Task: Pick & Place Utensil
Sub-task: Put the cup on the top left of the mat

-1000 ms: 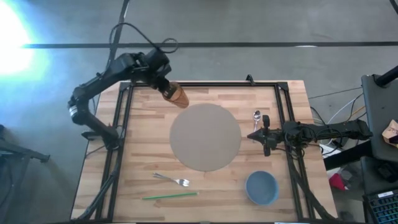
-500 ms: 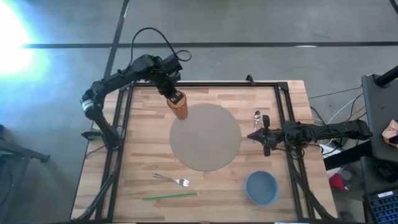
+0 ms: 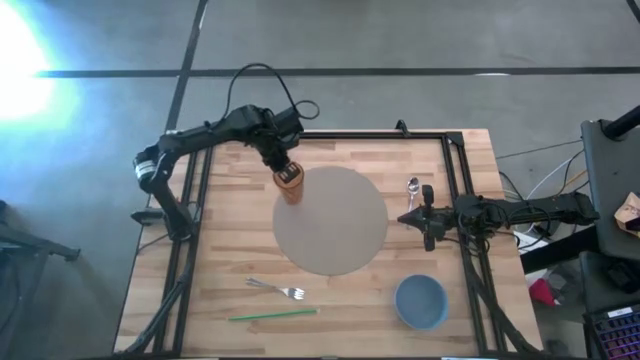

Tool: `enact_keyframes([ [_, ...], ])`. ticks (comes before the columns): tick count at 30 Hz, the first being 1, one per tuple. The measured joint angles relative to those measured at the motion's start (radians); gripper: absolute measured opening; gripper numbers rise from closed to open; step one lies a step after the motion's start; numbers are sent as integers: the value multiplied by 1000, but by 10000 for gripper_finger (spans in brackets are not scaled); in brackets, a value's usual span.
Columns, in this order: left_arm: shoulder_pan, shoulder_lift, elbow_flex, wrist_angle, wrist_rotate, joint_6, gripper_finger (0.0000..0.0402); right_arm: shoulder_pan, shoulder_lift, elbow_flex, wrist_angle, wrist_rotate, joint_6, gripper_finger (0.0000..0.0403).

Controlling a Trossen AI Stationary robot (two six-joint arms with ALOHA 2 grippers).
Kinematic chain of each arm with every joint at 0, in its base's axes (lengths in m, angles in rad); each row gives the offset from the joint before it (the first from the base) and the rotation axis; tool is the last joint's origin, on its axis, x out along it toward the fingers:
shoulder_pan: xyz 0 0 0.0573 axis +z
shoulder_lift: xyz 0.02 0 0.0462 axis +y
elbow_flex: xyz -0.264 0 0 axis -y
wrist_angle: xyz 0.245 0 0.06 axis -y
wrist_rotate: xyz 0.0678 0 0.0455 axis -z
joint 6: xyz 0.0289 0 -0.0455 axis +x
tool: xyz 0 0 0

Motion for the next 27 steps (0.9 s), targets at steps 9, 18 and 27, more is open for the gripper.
enact_keyframes([
  [9, -11, -3, -103, 82, 1, -13, 5, 0, 0, 0, 0, 0, 2, 8],
  [18, -13, -7, -144, 129, -3, -6, 4, 0, 0, 0, 0, 0, 0, 8],
  [27, -14, -7, -141, 140, -46, 9, 3, 0, 0, 0, 0, 0, 0, 8],
])
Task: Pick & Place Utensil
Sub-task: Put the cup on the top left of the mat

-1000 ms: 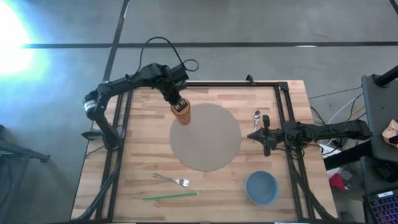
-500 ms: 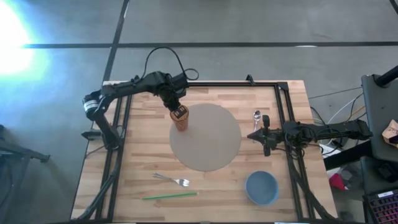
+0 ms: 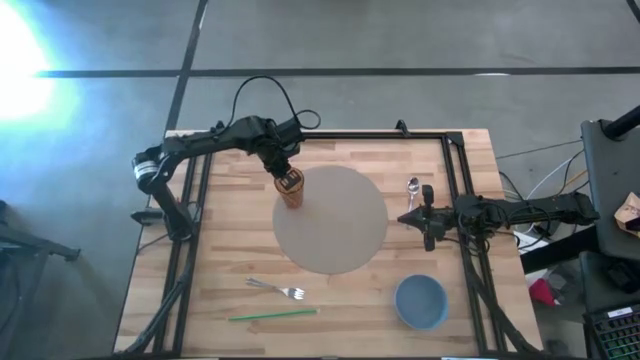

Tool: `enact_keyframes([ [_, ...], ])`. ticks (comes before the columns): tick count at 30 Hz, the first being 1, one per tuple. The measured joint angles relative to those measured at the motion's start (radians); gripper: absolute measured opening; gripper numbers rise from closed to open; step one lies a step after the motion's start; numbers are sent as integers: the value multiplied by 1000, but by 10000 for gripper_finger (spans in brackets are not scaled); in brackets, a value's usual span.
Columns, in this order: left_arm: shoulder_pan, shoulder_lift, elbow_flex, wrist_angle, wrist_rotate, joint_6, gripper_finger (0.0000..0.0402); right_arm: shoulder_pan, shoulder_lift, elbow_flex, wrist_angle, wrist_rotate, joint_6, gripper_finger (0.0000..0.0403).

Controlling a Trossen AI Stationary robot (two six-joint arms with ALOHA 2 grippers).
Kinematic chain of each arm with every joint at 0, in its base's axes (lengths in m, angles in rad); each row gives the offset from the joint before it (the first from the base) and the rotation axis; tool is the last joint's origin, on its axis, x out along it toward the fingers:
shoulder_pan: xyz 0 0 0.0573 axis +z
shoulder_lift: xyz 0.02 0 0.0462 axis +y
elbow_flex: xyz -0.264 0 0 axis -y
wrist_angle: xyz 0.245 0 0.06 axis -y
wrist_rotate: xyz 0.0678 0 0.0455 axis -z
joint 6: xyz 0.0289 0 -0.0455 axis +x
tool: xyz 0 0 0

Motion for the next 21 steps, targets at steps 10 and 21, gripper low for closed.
enact_keyframes([
  [10, -15, -2, -2, 0, -11, 0, 6, 0, 0, 0, 0, 0, 1, 8],
  [21, -19, -2, -4, -3, -9, -1, 43, 0, 0, 0, 0, 0, 1, 8],
])
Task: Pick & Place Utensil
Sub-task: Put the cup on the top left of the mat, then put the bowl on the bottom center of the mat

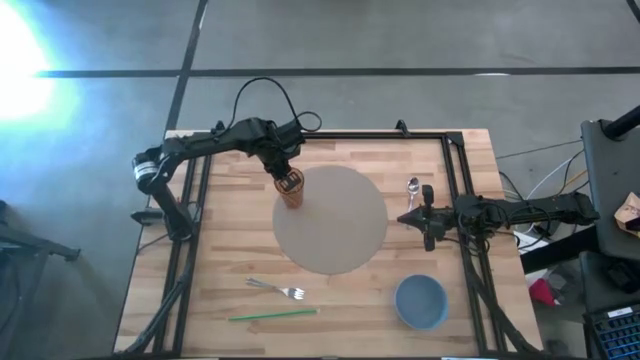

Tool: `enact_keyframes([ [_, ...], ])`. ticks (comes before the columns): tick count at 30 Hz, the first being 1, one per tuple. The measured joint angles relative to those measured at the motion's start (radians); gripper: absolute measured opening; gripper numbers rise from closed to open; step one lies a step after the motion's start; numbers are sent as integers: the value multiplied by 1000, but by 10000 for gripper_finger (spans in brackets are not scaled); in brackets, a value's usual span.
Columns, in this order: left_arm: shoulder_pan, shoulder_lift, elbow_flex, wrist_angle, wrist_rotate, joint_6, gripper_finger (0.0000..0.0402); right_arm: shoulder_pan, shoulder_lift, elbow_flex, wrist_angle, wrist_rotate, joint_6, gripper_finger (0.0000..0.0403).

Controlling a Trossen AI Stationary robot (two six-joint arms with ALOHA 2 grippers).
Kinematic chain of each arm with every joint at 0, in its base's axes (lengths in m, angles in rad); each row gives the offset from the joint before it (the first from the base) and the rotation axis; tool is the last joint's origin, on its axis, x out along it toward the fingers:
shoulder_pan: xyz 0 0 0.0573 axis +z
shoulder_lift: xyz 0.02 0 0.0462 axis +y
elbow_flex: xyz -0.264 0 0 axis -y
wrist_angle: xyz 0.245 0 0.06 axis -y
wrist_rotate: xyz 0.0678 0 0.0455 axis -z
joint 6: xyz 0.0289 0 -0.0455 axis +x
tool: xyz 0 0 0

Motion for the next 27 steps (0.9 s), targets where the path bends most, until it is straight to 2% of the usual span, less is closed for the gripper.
enact_keyframes([
  [27, 0, 0, 6, -13, 4, 18, 149, 0, 0, 0, 0, 0, 0, 8],
])
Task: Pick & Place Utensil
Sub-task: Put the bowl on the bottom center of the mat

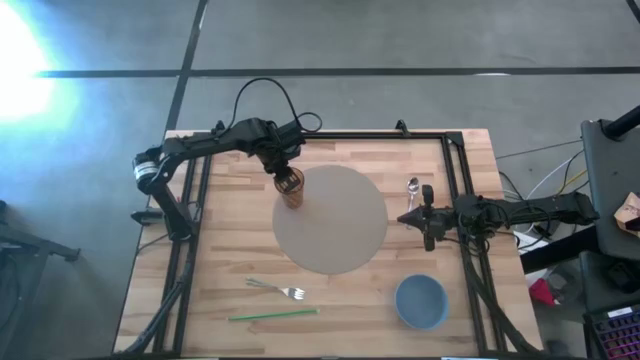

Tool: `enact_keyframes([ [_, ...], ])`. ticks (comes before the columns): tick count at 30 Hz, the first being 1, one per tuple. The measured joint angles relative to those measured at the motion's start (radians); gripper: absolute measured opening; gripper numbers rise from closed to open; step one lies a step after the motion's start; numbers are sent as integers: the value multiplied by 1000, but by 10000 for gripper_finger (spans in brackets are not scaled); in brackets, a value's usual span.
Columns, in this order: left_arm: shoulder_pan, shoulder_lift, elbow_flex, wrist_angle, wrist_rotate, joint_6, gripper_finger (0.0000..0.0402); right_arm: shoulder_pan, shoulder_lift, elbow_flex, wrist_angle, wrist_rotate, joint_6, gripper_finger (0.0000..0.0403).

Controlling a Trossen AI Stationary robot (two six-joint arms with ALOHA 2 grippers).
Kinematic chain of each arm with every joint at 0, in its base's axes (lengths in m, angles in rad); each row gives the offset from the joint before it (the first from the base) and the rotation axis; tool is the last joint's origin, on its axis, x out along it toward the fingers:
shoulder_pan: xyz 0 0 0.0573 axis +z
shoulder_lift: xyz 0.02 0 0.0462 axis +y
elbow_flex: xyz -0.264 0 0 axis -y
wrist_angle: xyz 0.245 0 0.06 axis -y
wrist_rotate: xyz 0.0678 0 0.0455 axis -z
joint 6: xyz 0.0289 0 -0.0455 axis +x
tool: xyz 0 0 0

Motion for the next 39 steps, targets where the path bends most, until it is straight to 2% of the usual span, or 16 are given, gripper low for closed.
enact_keyframes([
  [12, 1, -15, 127, -63, 0, 8, 150, 0, 0, 0, 0, 0, 0, 8],
  [22, 1, -75, 228, -122, 0, 27, 151, 0, 0, 0, 0, 0, -1, 8],
  [32, -10, -195, 234, -112, 2, 45, 151, 0, 0, 0, 0, 0, 0, 8],
  [39, -64, -285, 227, -47, 2, 58, 151, 0, 0, 0, 0, 0, 0, 8],
])
